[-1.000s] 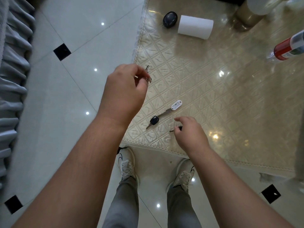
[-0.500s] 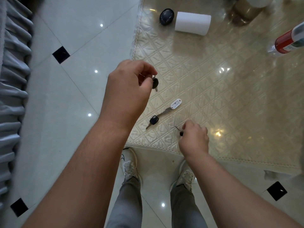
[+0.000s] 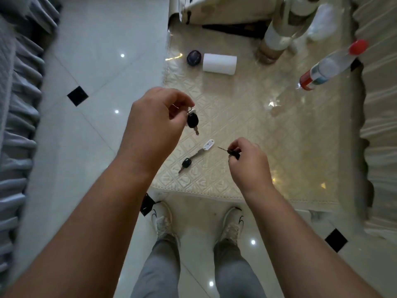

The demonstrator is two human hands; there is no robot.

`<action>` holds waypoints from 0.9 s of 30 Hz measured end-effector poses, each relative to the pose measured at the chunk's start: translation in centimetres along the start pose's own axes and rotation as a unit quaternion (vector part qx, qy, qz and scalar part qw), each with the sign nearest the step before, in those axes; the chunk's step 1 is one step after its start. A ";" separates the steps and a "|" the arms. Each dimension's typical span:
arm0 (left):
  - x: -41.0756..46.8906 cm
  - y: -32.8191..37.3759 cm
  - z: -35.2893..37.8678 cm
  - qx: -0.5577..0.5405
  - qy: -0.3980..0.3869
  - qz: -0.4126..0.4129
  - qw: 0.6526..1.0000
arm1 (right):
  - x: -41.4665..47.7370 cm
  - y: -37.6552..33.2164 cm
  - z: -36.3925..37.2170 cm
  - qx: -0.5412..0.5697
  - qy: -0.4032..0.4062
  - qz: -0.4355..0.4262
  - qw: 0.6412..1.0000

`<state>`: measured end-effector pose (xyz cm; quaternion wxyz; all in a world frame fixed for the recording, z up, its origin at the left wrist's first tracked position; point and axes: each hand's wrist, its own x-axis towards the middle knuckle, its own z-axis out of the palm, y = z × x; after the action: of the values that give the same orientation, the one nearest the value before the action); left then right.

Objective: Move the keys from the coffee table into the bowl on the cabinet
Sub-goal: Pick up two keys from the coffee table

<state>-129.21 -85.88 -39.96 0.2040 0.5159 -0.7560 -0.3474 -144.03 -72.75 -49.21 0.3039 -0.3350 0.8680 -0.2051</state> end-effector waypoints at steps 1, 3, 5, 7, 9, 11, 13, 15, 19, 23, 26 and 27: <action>-0.2 1.2 -1.0 -0.002 0.001 0.005 1.000 | -0.5 -1.1 -1.7 0.013 0.005 -0.008 1.000; -0.8 3.8 -3.3 0.002 -0.003 0.018 1.000 | -1.8 -3.7 -5.4 0.021 0.015 -0.033 0.999; -1.4 6.6 -5.8 0.014 -0.007 0.041 0.999 | -3.6 -6.5 -9.3 0.020 0.033 -0.064 0.997; -2.0 9.8 -8.6 0.022 -0.005 0.066 0.998 | -5.5 -9.3 -13.5 0.017 0.051 -0.096 0.994; -2.6 13.3 -11.5 0.034 -0.002 0.093 0.995 | -7.3 -12.3 -18.0 0.018 0.068 -0.127 0.989; -3.3 16.9 -14.3 0.047 0.014 0.121 0.991 | -9.1 -15.2 -22.5 0.016 0.091 -0.158 0.983; -4.6 20.3 -17.0 0.053 0.035 0.138 0.988 | -11.5 -17.7 -26.6 0.003 0.113 -0.191 0.975; -6.1 23.4 -19.4 0.051 0.054 0.151 0.986 | -14.0 -19.6 -30.4 -0.011 0.131 -0.218 0.967; -8.7 29.7 -24.0 0.042 0.085 0.183 0.979 | -19.2 -22.5 -38.3 -0.014 0.167 -0.252 0.953; -11.1 34.5 -27.4 0.042 0.105 0.199 0.973 | -23.8 -24.5 -44.0 -0.037 0.198 -0.276 0.940; -12.4 36.5 -28.6 0.043 0.106 0.206 0.972 | -26.1 -25.4 -46.4 -0.056 0.215 -0.284 0.933; -12.6 37.1 -28.8 0.042 0.103 0.210 0.971 | -26.6 -25.5 -47.0 -0.066 0.218 -0.285 0.931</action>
<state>-128.83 -74.94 7.42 0.3273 0.3863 -0.8365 -0.2097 -147.88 -64.48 9.78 0.0135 -0.5347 0.7926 -0.2929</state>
